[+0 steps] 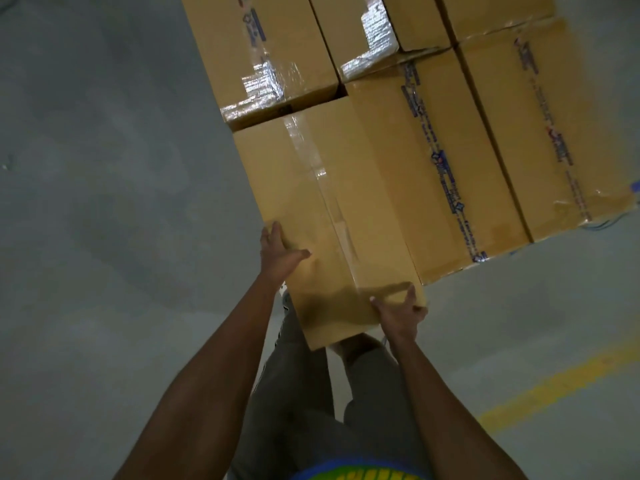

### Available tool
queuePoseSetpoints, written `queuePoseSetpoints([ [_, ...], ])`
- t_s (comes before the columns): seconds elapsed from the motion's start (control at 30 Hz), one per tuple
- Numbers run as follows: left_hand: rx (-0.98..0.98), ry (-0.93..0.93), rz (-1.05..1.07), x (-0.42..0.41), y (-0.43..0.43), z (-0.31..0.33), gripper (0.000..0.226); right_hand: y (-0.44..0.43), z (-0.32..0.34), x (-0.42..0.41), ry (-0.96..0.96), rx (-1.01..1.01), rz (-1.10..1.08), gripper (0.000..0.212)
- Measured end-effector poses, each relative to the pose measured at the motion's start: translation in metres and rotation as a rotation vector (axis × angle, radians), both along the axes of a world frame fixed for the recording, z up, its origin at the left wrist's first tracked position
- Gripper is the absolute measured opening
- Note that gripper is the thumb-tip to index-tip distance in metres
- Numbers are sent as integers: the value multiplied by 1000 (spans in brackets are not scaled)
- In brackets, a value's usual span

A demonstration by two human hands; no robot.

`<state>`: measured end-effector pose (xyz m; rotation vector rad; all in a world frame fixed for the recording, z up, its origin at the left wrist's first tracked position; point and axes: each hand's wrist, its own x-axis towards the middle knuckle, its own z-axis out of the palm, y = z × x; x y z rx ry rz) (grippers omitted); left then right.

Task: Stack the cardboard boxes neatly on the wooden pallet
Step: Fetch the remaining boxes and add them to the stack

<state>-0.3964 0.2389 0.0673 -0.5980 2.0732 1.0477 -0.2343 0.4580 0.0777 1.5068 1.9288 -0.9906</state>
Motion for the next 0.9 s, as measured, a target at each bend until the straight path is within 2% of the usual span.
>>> queuePoseSetpoints([
  [0.43, -56, -10, -128, -27, -14, -3, 108, -7, -11, -33, 6, 10, -86, 102],
  [0.57, -164, -17, -277, -24, -16, 6, 101, -7, -11, -33, -18, 18, -70, 101],
  [0.77, -349, -40, -501, -18, -15, 22, 106, -13, -8, -27, -11, 16, -34, 100],
  [0.9, -406, -21, -572, -18, -20, 23, 110, -12, -8, -28, -25, 15, -16, 103],
])
